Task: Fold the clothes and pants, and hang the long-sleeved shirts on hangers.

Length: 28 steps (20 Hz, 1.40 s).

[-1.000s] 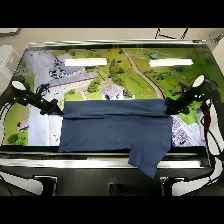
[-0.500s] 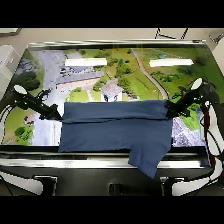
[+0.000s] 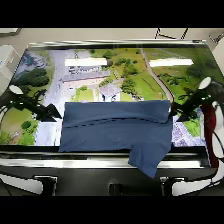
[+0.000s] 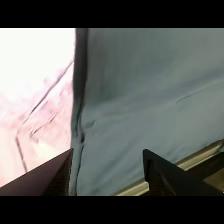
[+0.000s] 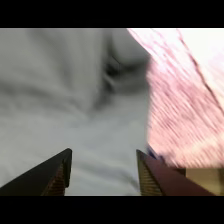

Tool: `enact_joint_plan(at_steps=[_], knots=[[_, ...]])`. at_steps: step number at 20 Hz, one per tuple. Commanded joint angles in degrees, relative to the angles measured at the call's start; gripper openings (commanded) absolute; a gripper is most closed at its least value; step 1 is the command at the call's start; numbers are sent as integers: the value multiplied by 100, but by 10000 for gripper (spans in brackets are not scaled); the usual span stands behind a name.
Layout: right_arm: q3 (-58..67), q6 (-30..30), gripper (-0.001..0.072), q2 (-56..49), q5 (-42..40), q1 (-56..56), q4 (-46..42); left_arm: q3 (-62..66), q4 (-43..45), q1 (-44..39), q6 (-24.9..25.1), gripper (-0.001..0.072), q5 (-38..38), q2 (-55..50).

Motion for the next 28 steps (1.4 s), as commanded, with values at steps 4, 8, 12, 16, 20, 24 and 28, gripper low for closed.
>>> enact_joint_plan(at_steps=[4,8,12,16,20,24,28], knots=[[-1427,-208,507,1104,44,-557,-195,-2162,503,614,356,483,96,1241],[-2000,-225,506,1370,33,-555,-184,-3703,494,708,828,482,743,1805],[-2000,-221,505,1419,68,-555,-164,-4107,-282,686,1014,424,1167,1808],[-2000,-221,505,1419,142,-555,-166,-4168,-400,485,968,423,1270,1786],[-2135,-225,506,1497,103,-555,-170,-4168,-404,348,885,176,1329,1786],[-3418,-345,558,2041,-501,-555,-90,-4164,-402,352,975,22,1244,1788],[-4513,-737,556,2149,-1182,-555,645,-4164,-404,352,977,22,1246,1803]])
